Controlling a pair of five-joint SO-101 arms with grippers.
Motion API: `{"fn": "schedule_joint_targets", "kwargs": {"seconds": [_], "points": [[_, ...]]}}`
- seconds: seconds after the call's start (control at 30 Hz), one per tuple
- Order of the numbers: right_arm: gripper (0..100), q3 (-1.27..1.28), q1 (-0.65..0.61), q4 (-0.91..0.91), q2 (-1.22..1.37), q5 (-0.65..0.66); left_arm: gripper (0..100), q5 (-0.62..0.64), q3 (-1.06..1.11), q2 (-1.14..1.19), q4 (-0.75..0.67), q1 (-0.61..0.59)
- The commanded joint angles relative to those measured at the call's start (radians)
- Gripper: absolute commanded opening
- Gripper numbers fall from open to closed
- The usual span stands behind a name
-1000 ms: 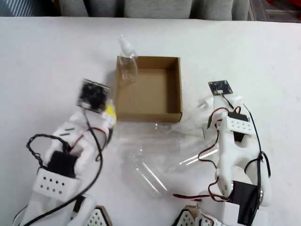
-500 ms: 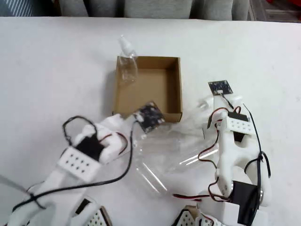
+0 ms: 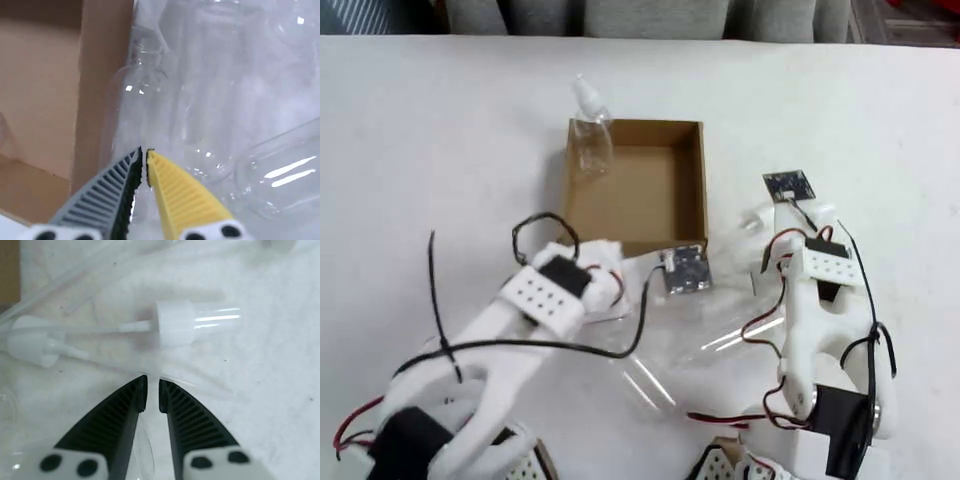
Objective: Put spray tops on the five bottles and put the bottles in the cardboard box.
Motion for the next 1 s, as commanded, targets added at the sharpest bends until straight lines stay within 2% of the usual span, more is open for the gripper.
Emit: {"fn": "schedule_joint_targets", "kwargs": {"seconds": [0.0,0.07,0.27,0.4,0.67,0.97], "points": [[1.8,-0.002,0.008,-0.012,-0.025,0.011,3,-0.014,-0.100,0.044,-0.029,0.013],[1.8,-0.002,0.008,-0.012,-0.025,0.011,5,-0.015,-0.114,0.058,-0.029,0.012],[1.8,-0.003,0.008,-0.012,-0.025,0.011,23,-0.018,-0.124,0.064,-0.029,0.007],[1.8,-0.002,0.008,-0.021,-0.025,0.012,22,-0.083,-0.115,0.065,-0.080,0.007],[1.8,-0.002,0.008,-0.024,-0.025,0.012,23,-0.094,-0.118,0.076,-0.135,-0.015],[1.8,-0.002,0.007,-0.024,-0.025,0.012,22,-0.115,-0.244,0.286,-0.133,-0.041]]}}
